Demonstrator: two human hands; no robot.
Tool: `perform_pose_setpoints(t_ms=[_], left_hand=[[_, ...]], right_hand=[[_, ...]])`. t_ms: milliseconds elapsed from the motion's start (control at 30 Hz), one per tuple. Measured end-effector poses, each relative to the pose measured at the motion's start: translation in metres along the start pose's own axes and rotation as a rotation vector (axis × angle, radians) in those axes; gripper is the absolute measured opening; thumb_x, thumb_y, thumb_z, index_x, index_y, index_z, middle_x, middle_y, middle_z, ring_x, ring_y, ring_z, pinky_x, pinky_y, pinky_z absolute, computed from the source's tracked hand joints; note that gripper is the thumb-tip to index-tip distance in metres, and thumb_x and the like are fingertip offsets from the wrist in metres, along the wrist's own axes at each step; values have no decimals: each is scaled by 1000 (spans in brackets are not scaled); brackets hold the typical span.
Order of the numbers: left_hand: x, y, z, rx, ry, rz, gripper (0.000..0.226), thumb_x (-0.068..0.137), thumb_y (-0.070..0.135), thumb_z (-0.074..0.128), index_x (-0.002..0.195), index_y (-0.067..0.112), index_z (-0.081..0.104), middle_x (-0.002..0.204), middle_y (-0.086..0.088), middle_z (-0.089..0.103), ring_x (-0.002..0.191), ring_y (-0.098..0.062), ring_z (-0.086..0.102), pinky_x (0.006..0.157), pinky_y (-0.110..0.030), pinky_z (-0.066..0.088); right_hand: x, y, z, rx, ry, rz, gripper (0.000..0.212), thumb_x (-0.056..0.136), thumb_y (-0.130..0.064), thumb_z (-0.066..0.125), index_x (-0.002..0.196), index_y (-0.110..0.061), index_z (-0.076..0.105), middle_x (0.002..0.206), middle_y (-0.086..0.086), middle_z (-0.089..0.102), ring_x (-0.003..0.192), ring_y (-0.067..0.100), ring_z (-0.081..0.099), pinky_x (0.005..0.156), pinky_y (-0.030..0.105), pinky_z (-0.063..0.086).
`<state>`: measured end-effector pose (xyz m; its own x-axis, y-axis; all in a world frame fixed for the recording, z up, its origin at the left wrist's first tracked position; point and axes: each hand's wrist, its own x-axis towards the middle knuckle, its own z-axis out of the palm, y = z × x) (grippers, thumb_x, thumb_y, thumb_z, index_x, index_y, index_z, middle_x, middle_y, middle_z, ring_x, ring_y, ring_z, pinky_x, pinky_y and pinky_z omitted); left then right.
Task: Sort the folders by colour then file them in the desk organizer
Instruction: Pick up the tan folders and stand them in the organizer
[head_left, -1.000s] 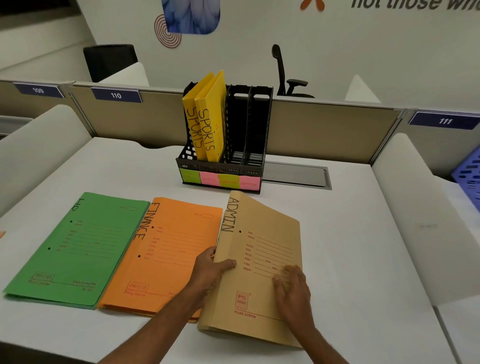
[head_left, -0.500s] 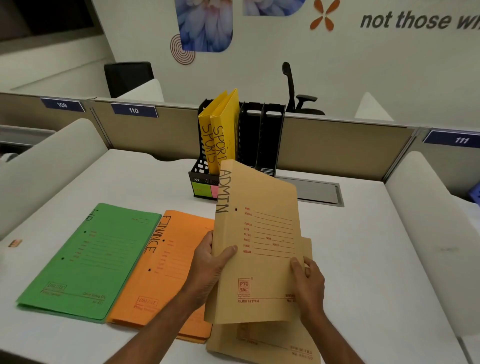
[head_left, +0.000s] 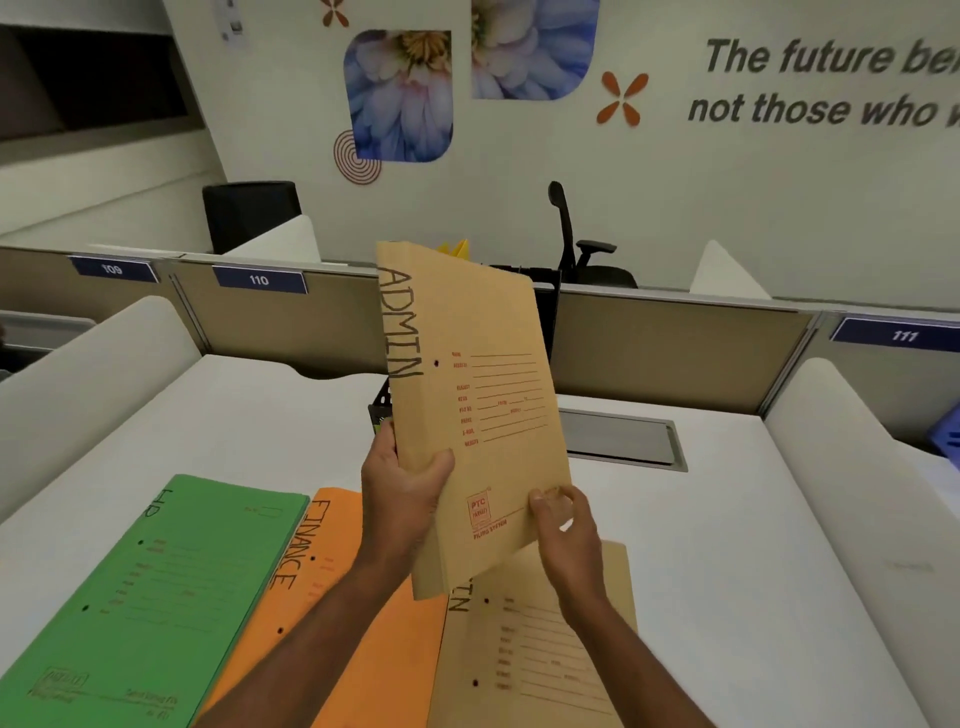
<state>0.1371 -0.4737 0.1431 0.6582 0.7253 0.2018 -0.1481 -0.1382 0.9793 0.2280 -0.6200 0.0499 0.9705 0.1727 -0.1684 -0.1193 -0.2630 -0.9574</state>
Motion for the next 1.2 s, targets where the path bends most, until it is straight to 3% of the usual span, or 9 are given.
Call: perform_pose_setpoints(t_ms=[67,200,300,433,600,700,900,1033,1200], left_hand=[[12,4,9,12,50,63,40,87,10,71,117,30,55,105,13,69,94,-6,70,65,-21,60],[37,7,27,42,120,150,50,89,14,70,133,24,48,116,11,63,102,1,65,67,-11,55],[52,6,41,38,131,213,52,91,13,69,136,20,43,123,7,60,109,4,61,77,-9,54],[72,-1,58,31,73,262,51,96,18,63,134,35,34,123,20,52,111,19,52,75,1,47],[100,-25,69,24,-123,244,43,99,28,57,135,42,35,128,31,51,121,6,54,84,-8,51],[119,-42,69,60,-232,228,49,98,35,56,142,33,35,138,8,54,128,-9,54,94,-21,55],[156,-70,67,219,-426,189,55,100,30,56,149,31,32,141,8,53,128,-8,54,101,-33,54],[178,-85,69,302,-497,179,61,98,34,57,152,35,28,142,14,52,125,1,53,99,-26,53],[193,-102,74,357,-552,140,66,97,32,59,152,42,24,136,19,56,119,3,58,97,-29,56]], right_hand=[[3,-16,13,44,-38,12,48,93,-57,54,134,-36,42,126,-9,54,99,8,55,65,20,47],[12,-51,37,224,-117,7,34,92,-53,59,121,-35,55,115,-14,62,102,5,60,65,17,47],[23,-73,51,326,-139,-14,25,90,-50,63,111,-35,61,111,-13,66,101,5,63,69,18,51],[50,-92,66,409,-114,18,26,93,-43,63,113,-27,63,113,-7,68,104,11,64,81,30,57],[97,-96,78,416,-30,33,21,96,-43,58,110,-28,63,114,-6,67,106,17,63,90,43,58],[124,-93,84,421,17,21,16,97,-41,57,107,-29,63,110,-7,68,104,17,63,85,37,58],[167,-87,97,462,16,35,16,98,-41,55,108,-29,60,113,-4,65,104,18,61,92,45,56],[190,-87,102,454,-5,18,18,98,-43,54,111,-32,59,115,-3,63,106,20,60,87,42,57],[212,-81,106,471,-3,23,23,98,-40,55,116,-26,61,119,3,64,114,27,59,93,45,54]])
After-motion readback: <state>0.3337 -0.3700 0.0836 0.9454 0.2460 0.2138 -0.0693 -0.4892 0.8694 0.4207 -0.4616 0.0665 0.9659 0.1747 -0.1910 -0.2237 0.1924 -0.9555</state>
